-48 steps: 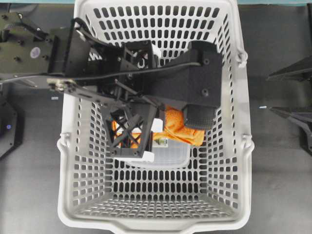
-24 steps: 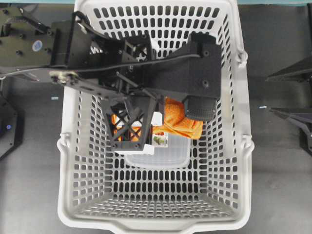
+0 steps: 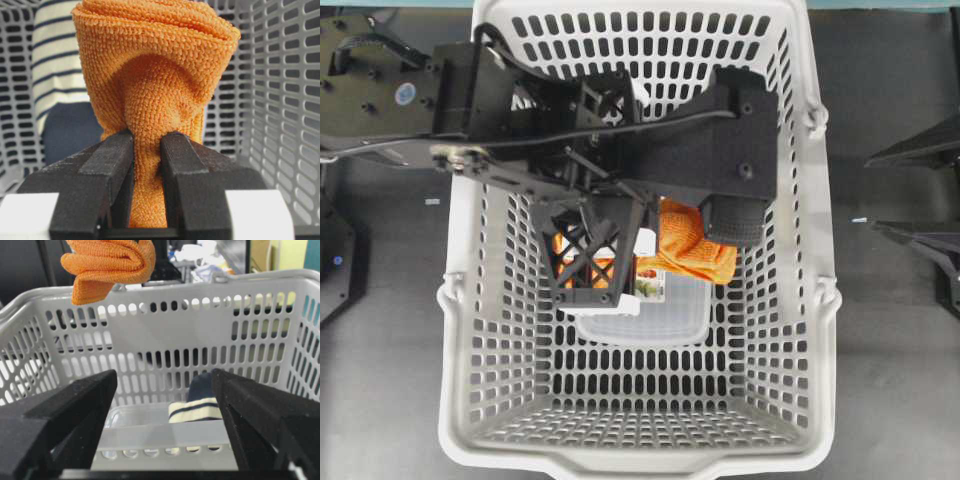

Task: Pick up the orange cloth from the shopping basket with the left arm.
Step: 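Lift the orange cloth upward with the left gripper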

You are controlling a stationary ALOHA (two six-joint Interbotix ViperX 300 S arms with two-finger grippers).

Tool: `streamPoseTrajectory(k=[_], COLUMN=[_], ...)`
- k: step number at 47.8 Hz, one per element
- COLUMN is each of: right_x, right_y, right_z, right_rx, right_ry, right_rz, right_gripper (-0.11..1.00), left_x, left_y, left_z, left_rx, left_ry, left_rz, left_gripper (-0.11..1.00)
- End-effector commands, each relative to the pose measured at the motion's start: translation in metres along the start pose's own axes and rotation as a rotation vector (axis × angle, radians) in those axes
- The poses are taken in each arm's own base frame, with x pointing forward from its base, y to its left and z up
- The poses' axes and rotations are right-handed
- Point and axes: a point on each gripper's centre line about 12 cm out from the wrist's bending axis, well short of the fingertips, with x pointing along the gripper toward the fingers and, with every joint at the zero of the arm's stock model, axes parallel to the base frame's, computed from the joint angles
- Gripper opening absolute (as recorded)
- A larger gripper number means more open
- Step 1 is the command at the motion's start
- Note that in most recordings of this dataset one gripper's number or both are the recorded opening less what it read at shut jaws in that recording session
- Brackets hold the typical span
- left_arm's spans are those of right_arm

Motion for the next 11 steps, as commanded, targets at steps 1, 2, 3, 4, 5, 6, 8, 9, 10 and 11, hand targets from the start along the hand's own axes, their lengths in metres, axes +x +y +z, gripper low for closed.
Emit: streamPoseTrajectory(k=[1,2,3,4,5,6,8,9,10,11], right_x=[0.0005,0.0003,0.0002,-0.0003,-0.0003,-0.0009,-0.0018,-0.0027,-0.0036,-0.0042], right_y=[-0.0001,-0.0001,-0.0002,-0.0001,-0.0002,-0.0002,-0.0002,0.0000,-0.0004,-0.0002], right_z=[0.0035,0.0037,0.0031,0.0037,0.0030,0.0030,0.0017,0.0011,-0.0008,-0.0019], right_rx=[0.003,0.003,0.003,0.003,0.003,0.003,0.003,0.005,0.005,0.005], right_ry=[-0.011,-0.012,-0.011,-0.014,-0.012,-0.014,-0.012,-0.012,-0.009,-0.006], right_rz=[-0.001,-0.001,-0.001,-0.001,-0.001,-0.001,-0.001,0.000,-0.001,0.000], right_gripper=[0.74,0.74,0.74,0.74,0.74,0.74,0.74,0.74,0.74,0.74], left_x=[-0.0083,-0.0079,-0.0074,-0.0065,-0.0051,-0.0042,-0.0020,-0.0011,-0.0002,0.0007], left_y=[0.0006,0.0006,0.0006,0.0006,0.0006,0.0004,0.0005,0.0005,0.0005,0.0004], left_z=[0.0014,0.0009,0.0006,0.0001,-0.0007,-0.0012,-0.0024,-0.0029,-0.0033,-0.0035], left_rx=[0.001,0.001,0.001,0.002,0.002,0.002,0.001,0.001,0.001,0.001], left_ry=[-0.023,-0.020,-0.019,-0.015,-0.011,-0.008,-0.002,0.001,0.003,0.003], left_rz=[0.002,0.002,0.002,0.002,0.003,0.001,0.003,0.003,0.003,0.003], left_gripper=[0.13,0.13,0.13,0.13,0.13,0.13,0.13,0.13,0.13,0.13])
